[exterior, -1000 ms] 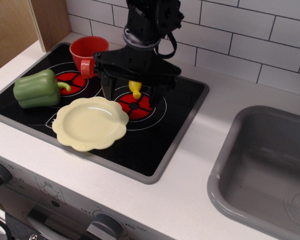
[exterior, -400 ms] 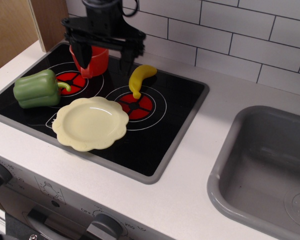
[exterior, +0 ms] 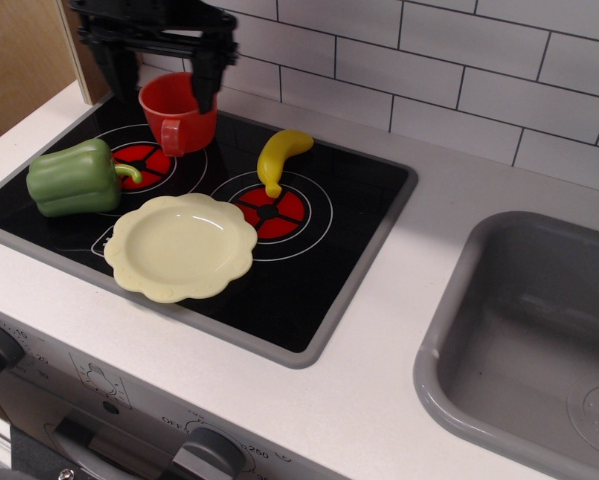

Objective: Put cup on plate

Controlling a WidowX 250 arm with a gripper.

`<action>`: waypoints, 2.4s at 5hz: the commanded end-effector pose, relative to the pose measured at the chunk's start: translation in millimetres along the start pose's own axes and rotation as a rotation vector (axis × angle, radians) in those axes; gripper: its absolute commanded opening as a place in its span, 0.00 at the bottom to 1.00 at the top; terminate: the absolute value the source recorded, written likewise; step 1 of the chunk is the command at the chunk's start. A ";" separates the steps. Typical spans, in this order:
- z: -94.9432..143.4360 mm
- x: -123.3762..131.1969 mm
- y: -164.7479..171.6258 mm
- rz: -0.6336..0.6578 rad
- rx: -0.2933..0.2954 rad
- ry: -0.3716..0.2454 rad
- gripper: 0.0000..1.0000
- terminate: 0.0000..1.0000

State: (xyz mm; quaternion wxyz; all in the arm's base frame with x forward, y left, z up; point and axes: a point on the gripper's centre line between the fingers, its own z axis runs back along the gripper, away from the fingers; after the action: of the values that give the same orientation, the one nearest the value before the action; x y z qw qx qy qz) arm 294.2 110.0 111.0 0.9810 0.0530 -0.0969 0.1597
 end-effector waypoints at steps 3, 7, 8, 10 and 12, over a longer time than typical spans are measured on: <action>-16.6 8.5 8.7 -0.013 -0.085 0.036 1.00 0.00; -42.3 10.2 -0.3 0.045 -0.005 -0.005 0.00 0.00; -36.4 12.0 1.6 0.060 0.000 -0.011 0.00 0.00; -22.5 11.8 2.0 0.071 0.041 -0.060 0.00 0.00; 7.1 -7.0 -8.5 0.082 -0.020 -0.032 0.00 0.00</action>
State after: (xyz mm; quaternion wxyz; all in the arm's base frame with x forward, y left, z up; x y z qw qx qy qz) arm 281.0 95.5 100.8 0.9760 0.0381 -0.0853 0.1968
